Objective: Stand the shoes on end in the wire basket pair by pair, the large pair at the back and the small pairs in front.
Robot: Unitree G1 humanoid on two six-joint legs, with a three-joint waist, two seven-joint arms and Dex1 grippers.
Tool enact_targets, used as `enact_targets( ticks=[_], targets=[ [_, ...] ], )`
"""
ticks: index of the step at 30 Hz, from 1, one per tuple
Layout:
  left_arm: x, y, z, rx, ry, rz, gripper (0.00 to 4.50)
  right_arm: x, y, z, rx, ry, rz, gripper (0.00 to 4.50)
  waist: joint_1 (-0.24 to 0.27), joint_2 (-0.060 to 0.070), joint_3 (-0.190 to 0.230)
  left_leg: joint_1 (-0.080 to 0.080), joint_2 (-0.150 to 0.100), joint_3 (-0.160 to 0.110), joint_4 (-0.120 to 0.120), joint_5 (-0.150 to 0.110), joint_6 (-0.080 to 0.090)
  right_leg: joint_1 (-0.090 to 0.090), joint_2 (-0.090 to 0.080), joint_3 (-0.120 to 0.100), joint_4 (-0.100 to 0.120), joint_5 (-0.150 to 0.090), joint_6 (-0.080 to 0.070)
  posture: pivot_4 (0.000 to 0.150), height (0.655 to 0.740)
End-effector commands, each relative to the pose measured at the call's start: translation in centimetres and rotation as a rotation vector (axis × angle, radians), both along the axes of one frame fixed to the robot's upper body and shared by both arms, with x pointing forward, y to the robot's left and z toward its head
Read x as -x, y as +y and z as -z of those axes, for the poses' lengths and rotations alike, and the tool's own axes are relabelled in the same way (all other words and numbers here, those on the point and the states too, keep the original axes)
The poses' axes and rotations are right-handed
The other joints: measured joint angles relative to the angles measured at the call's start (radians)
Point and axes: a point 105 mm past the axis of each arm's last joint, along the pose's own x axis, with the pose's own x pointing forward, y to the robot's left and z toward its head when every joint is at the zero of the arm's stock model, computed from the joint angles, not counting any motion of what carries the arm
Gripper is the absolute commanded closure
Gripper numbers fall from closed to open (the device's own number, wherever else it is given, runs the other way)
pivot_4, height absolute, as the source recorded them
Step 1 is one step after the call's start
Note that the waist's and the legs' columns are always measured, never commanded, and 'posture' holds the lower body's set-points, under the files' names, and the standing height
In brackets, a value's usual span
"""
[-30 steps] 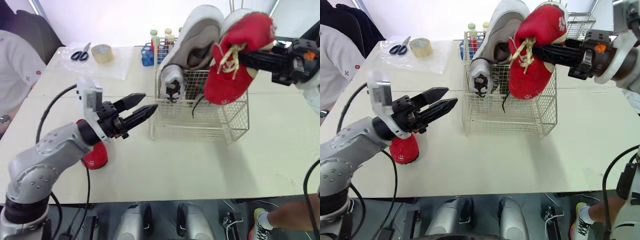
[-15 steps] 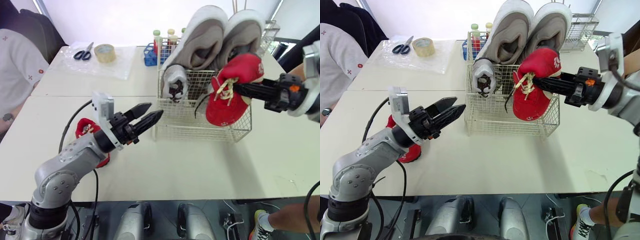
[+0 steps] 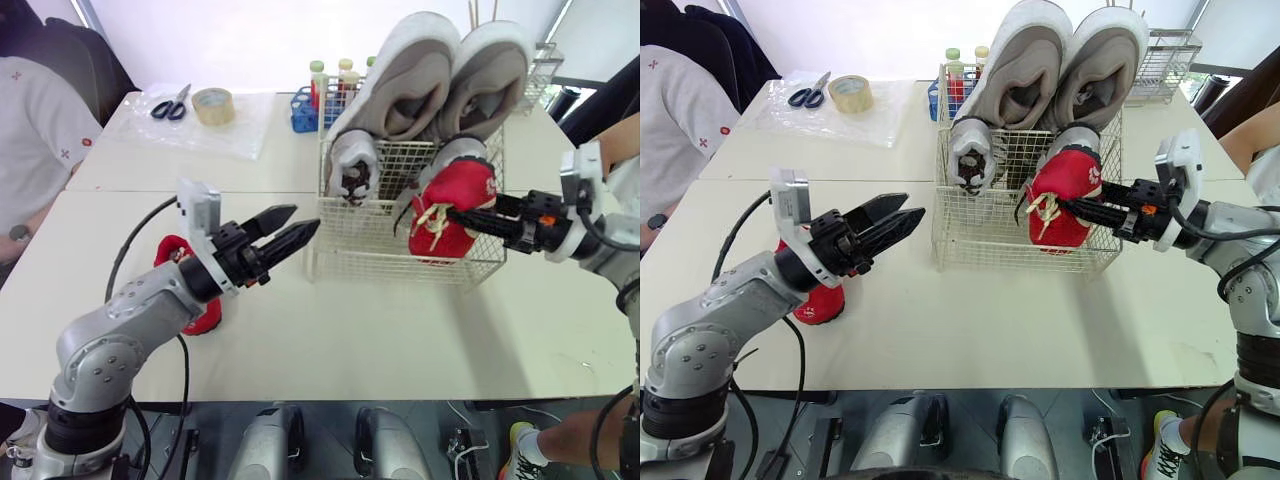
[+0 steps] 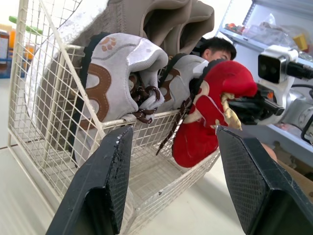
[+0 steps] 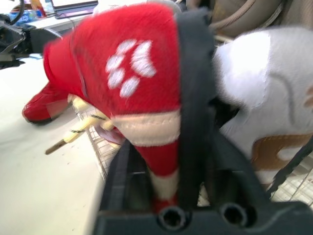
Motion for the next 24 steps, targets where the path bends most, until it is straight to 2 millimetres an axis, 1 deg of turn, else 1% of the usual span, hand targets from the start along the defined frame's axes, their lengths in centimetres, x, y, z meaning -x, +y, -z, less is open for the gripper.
enact_targets(
  ticks=[1,6,12,14,18,20,24],
  targets=[
    [0.3,0.3,-0.4,0.004,-0.02,0.005,1.69,0.2,-1.0,-1.6,0.013,-0.018,0.039,1.78,-0.001,0.0,0.0,0.0,0.0,0.0,0.0,0.0,0.0,0.0,0.0,0.0,0.0,0.0,0.0,0.15,0.7371],
    [0.1,0.5,0.1,-0.001,-0.008,0.007,1.69,1.2,-1.6,-2.9,0.038,-0.011,0.048,1.78,-0.001,0.0,0.0,0.001,0.0,0.0,0.0,0.0,0.0,0.0,0.0,0.0,0.001,0.0,0.0,0.15,0.7371],
    [-0.3,0.8,0.5,0.003,0.004,0.023,1.69,3.0,-1.4,-4.9,0.059,0.003,0.036,1.78,0.0,0.0,0.0,0.0,0.0,0.0,0.0,0.0,0.0,0.0,-0.001,0.0,0.0,0.0,0.0,0.15,0.7371],
    [-0.5,0.7,0.7,0.003,0.005,0.032,1.69,3.4,-1.4,-5.0,0.07,0.015,0.033,1.78,-0.001,0.0,0.0,0.0,0.0,0.0,0.0,0.0,0.0,0.0,-0.002,0.0,0.0,-0.001,-0.001,0.15,0.7371],
    [-0.9,0.5,0.8,0.004,0.003,0.039,1.69,3.6,-1.6,-4.2,0.1,0.045,0.043,1.78,-0.001,0.0,0.0,0.0,0.0,-0.001,0.0,0.0,0.0,0.0,-0.002,0.001,0.0,-0.001,-0.003,0.15,0.7371],
    [-1.0,0.5,0.8,0.005,0.003,0.04,1.69,3.7,-1.7,-3.4,0.116,0.072,0.05,1.78,0.0,0.0,0.0,0.0,0.0,-0.001,0.0,0.0,0.0,0.0,-0.002,0.001,0.0,-0.001,-0.003,0.15,0.7371],
    [-1.1,0.4,0.9,0.006,0.0,0.042,1.69,3.1,-3.0,-1.5,0.128,0.107,0.108,1.78,-0.001,0.0,0.0,0.0,0.0,0.0,0.0,0.0,0.0,0.0,-0.002,0.001,0.0,-0.001,-0.001,0.15,0.7371]
  ],
)
